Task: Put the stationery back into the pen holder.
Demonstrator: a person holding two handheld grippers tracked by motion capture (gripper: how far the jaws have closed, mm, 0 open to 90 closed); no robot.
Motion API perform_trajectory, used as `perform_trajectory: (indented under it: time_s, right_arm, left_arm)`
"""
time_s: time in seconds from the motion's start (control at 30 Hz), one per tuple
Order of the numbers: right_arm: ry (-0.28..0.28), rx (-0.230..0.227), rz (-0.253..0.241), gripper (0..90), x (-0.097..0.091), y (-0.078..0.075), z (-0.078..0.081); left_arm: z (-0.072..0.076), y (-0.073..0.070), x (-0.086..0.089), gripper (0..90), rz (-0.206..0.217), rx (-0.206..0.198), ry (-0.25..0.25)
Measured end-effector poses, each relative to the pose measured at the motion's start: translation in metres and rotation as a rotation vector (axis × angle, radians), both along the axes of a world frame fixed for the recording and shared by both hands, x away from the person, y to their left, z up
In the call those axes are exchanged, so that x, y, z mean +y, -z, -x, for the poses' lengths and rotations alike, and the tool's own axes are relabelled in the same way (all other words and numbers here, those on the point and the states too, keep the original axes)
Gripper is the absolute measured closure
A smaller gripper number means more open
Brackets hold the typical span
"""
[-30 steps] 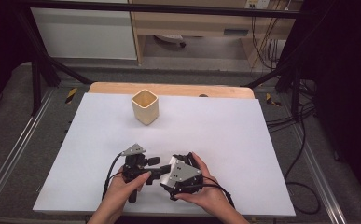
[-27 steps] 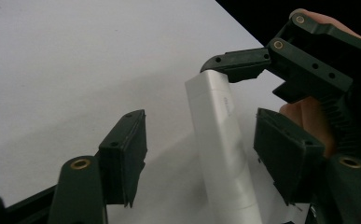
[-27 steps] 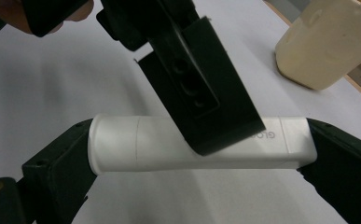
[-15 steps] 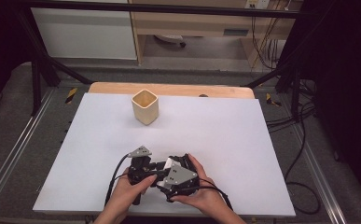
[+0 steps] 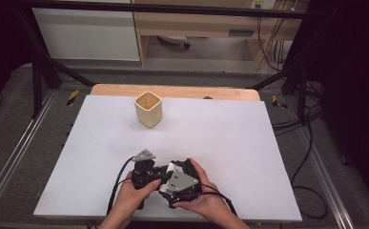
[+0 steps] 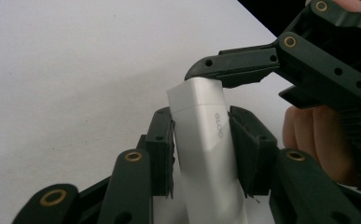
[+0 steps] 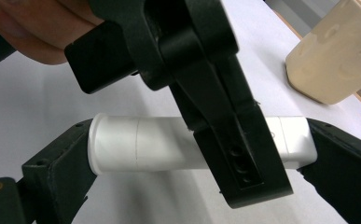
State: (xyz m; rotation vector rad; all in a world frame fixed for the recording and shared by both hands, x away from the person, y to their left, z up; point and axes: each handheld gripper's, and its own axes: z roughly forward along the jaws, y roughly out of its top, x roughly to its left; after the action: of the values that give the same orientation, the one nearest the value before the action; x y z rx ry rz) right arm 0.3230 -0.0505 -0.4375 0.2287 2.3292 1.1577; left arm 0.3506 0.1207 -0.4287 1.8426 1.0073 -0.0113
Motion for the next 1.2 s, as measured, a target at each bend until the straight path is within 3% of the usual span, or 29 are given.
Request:
perform_trajectory:
  time_s: [0.63,0.9,1.2]
  right_arm:
    - [0.032,-0.065,0.017,3.6,0.006,0.004,0.005]
    - [0.027,-0.062,-0.003,4.4,0.004,0.002,0.005]
    - [0.046,-0.030,-0.019,3.4,-0.002,0.001,0.000]
  left_arm:
    - [0.001,-0.003,0.000,66.3,-0.026,0.036,-0.063]
    - [-0.004,-0.002,0.012,66.4,-0.039,0.037,-0.100]
    - [-0.005,-0.001,0.015,66.4,-0.051,0.015,-0.105]
